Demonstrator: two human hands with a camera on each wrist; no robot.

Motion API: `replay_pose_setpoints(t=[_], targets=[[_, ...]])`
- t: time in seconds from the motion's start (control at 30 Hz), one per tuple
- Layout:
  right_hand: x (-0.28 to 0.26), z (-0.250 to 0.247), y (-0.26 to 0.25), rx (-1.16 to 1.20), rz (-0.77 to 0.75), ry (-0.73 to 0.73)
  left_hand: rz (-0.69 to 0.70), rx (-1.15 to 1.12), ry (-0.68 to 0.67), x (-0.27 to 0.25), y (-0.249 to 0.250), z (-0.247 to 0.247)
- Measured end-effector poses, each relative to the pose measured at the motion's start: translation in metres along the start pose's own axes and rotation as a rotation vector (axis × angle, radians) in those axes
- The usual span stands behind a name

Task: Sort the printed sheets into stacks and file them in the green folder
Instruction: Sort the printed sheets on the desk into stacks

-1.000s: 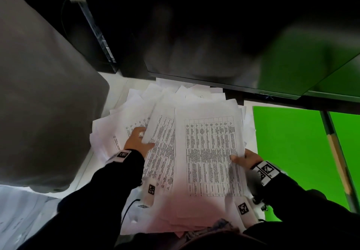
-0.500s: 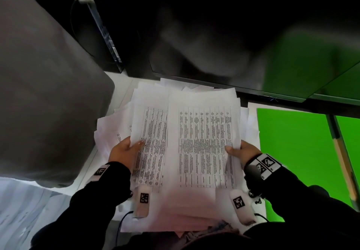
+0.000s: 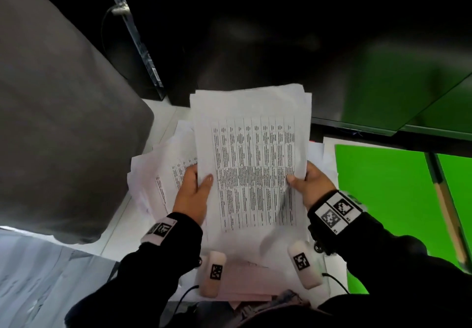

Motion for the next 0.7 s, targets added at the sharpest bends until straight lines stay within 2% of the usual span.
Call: replay_pose_setpoints(t=[0.07,0.17,0.23,0.47,0.7], targets=[[-0.003,-0.013,-0.028,0.068,-0.106,0.081,0.078,0.021,-0.001,0.001,0.014,0.002],[-0.009,-0.029,-0.061,0.146,-0.254,0.182,0.191,-0.049,0.101,0.004,0.034,-0.003],[-0.015,-0.030,-0.069,0.174,-0.300,0.185,0.196,-0.130,0.100,-0.001,0.041,-0.001],[-0.013,-0.009,-0.047,0.013,-0.132,0.071,-0.037,0.062,-0.075,-0.006,0.012,0.032],[-0.006,-0.021,-0.039,0.069,-0.030,0.117,0.017,0.088,0.053,0.006,0.011,0.020]])
Point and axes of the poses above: each hand's wrist, its own x-axis towards the middle knuckle, its own z-axis out of the palm, y = z × x, the point moved 6 cm from there along x, towards the middle knuckle, and after that the axes turned 14 degrees about y, right-handed, at the moved point
